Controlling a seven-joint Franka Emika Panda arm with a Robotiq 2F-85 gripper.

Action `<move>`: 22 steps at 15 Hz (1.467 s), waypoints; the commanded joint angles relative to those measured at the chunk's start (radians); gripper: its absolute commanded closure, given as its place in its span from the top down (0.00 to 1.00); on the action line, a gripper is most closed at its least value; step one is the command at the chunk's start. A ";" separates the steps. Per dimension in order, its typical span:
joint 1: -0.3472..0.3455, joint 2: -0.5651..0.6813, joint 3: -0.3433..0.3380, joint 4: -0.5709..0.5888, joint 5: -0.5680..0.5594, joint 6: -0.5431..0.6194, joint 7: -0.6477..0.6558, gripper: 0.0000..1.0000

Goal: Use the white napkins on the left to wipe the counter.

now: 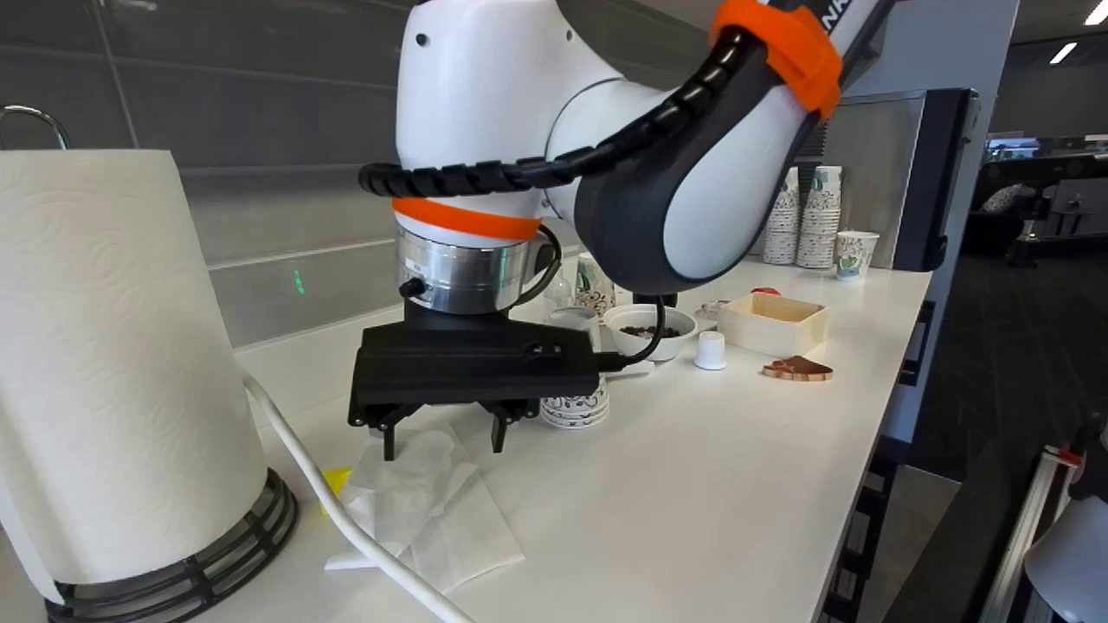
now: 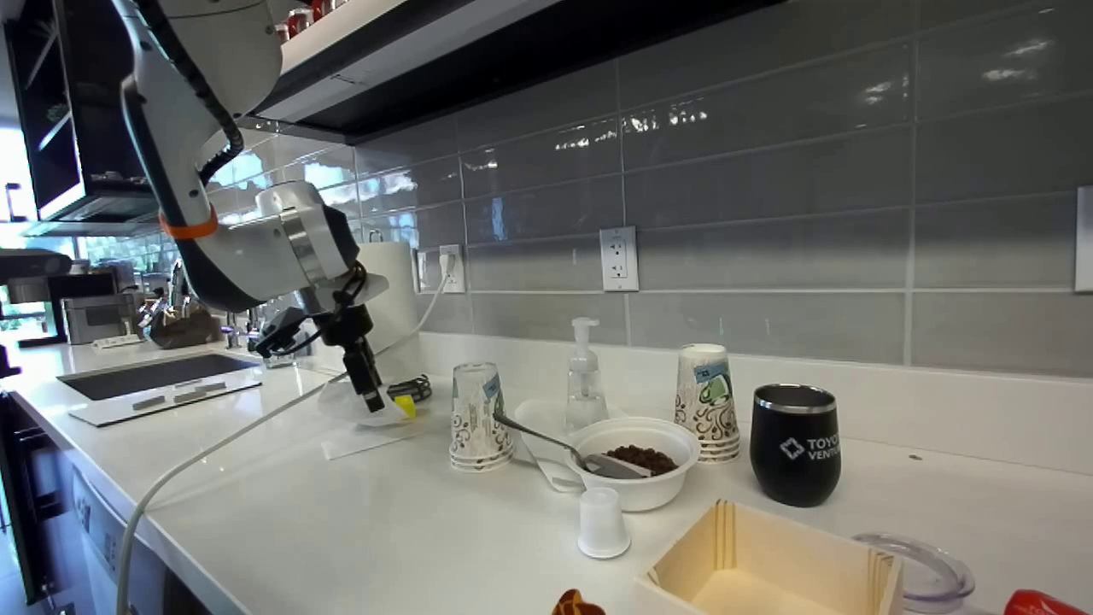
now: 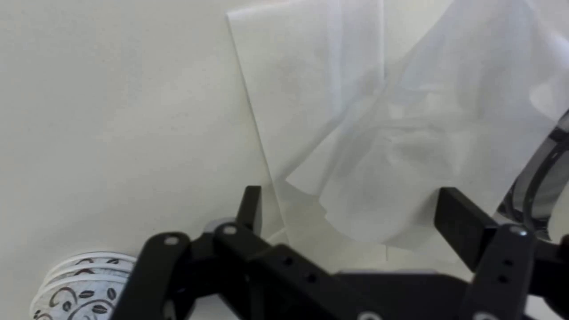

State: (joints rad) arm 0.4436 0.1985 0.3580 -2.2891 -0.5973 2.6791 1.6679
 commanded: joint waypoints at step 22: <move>0.137 0.234 -0.114 0.173 0.262 0.049 -0.340 0.42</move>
State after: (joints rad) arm 0.5532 0.4047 0.2714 -2.1357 -0.3789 2.7162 1.3681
